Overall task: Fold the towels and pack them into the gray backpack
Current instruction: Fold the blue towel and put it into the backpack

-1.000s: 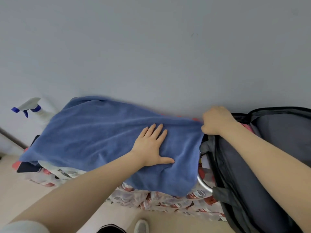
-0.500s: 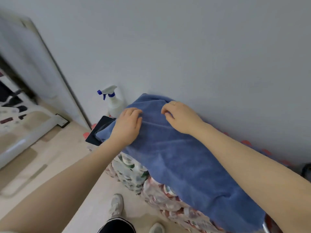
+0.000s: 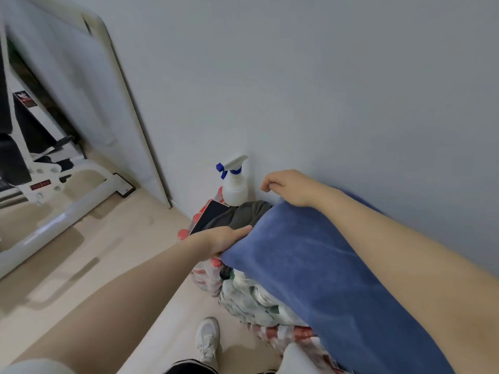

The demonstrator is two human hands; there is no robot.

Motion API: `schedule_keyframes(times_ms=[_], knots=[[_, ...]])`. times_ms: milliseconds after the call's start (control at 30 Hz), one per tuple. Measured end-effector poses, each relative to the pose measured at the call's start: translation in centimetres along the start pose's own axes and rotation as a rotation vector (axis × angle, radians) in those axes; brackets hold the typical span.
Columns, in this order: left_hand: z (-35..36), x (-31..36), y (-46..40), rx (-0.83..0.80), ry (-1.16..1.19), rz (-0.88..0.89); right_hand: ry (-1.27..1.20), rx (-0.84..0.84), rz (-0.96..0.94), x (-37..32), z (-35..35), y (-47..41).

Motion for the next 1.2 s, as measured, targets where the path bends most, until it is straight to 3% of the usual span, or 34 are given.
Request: schedule_keyframes(times_ms=[200, 433, 533, 667, 800, 867, 967, 1067, 1200], knots=[[1.7, 0.7, -1.1, -0.293, 0.183, 0.035, 0.272, -0.287, 0.079, 0.9, 3.1, -1.4], [-4.6, 5.2, 1.8, -0.139, 0.337, 0.351, 0.410, -0.410, 0.084, 0.2, 3.3, -1.7], [-6.4, 8.2, 4.5, -0.140, 0.227, 0.546, 0.413, -0.496, 0.067, -0.4, 3.5, -1.6], [-6.6, 8.9, 6.0, -0.197, 0.114, 0.589, 0.409, -0.355, 0.068, -0.5, 0.1, -1.8], [-4.4, 7.5, 6.2, -0.400, 0.042, 0.504, 0.289, -0.129, 0.079, 0.6, -2.4, -1.5], [-3.7, 7.1, 6.1, -0.417, -0.011, 0.483, 0.293, -0.147, 0.186, 2.3, -1.2, -1.2], [-3.4, 6.8, 5.8, -0.427, -0.028, 0.451, 0.520, -0.162, 0.298, 3.6, 0.1, -1.6], [-3.3, 6.2, 5.7, -0.487, 0.081, 0.405, 0.707, -0.111, 0.313, 2.5, -0.5, -2.5], [-3.9, 6.3, 5.5, -0.443, 0.420, 0.370, 0.649, -0.079, 0.300, 2.3, -1.0, -2.9]])
Point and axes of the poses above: each hand's wrist, its own y-axis away from the middle knuckle, its own z-axis out of the palm, x = y × z, the point moved 9 cm from there along -y, towards the middle knuckle, and after that the axes turned 1 degree about z, right-handed, at the moved point
